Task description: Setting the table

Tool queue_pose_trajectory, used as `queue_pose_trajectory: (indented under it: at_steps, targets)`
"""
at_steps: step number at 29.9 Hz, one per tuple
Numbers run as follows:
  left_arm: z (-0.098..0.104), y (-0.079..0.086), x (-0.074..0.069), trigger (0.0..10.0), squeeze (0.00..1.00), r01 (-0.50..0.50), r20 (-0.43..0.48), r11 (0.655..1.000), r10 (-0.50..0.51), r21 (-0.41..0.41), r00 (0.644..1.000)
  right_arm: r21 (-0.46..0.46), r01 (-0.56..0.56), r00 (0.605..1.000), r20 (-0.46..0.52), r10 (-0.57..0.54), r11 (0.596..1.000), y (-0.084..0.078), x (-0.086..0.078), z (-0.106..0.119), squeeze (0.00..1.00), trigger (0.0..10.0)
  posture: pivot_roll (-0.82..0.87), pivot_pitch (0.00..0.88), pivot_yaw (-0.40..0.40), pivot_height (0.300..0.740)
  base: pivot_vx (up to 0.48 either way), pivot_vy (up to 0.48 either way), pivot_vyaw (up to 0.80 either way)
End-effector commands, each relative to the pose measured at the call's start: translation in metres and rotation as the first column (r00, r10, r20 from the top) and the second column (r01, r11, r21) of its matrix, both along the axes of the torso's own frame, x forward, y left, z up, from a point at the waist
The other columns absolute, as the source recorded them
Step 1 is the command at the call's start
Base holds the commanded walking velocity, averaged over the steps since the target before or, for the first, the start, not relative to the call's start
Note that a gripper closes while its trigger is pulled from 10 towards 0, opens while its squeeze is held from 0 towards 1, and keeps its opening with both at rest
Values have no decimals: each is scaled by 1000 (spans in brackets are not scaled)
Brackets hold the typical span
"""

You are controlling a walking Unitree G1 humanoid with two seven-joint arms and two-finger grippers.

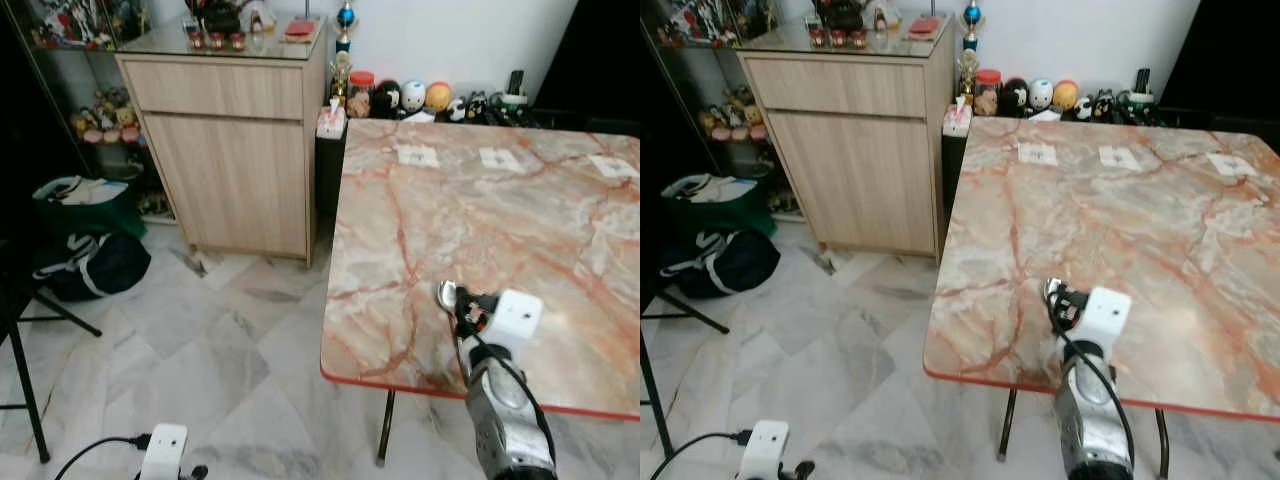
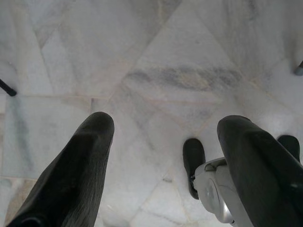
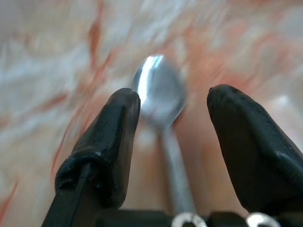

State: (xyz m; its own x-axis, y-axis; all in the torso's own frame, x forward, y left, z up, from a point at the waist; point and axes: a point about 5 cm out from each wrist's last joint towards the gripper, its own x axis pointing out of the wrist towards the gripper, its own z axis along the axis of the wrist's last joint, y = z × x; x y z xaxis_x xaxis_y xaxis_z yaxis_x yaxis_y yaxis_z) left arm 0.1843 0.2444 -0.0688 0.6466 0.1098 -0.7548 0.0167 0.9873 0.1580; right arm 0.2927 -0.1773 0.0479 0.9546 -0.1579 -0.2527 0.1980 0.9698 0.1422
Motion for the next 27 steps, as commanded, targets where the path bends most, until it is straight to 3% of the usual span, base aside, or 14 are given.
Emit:
queue_pose_trajectory:
  at_steps: [1, 16, 20, 27]
  targets:
    - [-2, -1, -2, 10000, 0, -4, -15, 1000, 4, -4, 1000, 2, -17, 1000, -17, 17, 1000, 2, 0, -1, 0, 10000, 110, 0, -39, 740, 0, 0, 0]
    - [-2, 0, -3, 10000, 0, -8, -17, 1000, 8, -2, 1000, 4, -14, 996, -87, 15, 1000, 0, 2, -6, 0, 10000, 107, 3, -38, 740, 0, 0, 0]
    - [-2, 0, -3, 10000, 0, -7, -19, 1000, 7, -2, 1000, 31, -17, 989, -147, 22, 999, -1, 1, -15, 0, 10000, 109, 8, -36, 740, 0, 0, 0]
    - [-2, 1, -4, 10000, 0, -12, -24, 1000, 12, -2, 1000, 40, -52, 979, -194, 59, 998, 0, 8, -17, 0, 10000, 111, 10, -35, 740, 0, 0, 0]
